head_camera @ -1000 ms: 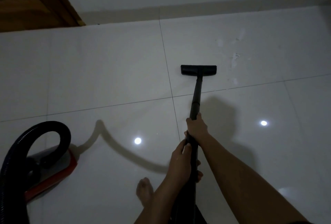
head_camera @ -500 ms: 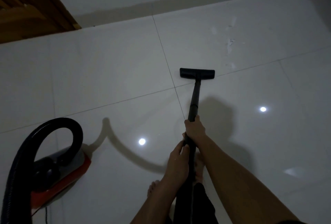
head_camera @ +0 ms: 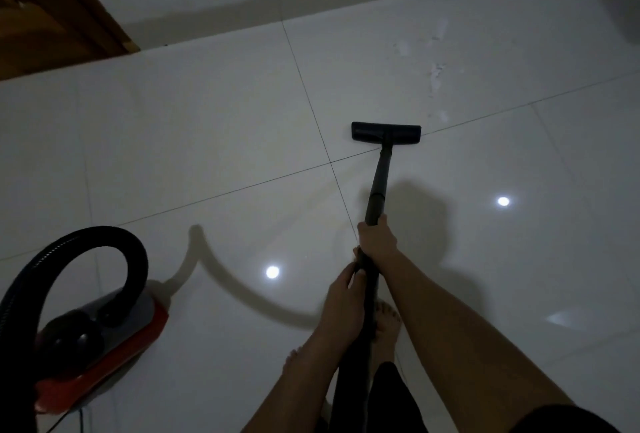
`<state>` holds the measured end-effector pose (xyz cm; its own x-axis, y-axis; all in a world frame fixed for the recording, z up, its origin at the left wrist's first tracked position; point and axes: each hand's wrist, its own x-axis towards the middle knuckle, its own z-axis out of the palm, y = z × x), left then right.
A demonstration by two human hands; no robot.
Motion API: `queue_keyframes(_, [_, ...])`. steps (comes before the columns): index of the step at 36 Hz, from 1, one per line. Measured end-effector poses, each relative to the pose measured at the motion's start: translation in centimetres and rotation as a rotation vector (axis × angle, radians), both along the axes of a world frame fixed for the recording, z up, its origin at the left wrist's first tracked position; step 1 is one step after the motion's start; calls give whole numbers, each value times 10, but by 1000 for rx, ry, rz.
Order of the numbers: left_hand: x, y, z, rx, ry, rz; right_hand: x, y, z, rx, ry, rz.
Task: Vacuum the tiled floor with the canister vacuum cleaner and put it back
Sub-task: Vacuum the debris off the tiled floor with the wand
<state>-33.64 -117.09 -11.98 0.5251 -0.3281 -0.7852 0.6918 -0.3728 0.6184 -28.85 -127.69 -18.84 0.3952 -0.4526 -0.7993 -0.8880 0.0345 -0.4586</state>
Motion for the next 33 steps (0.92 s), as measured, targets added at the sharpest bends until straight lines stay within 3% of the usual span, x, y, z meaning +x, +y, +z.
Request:
queue_keyframes(11, [32,-52,-9,-57,75,60,36,-55,-22,-45,17,42])
queue_keyframes(20, [-16,-31,-2,-45,47,-58,-29,-35,-15,6,-2,-140])
queue_keyframes(33, [-57,-42,-1,-40,89,-123,-77,-49,-20,-22,22,-173])
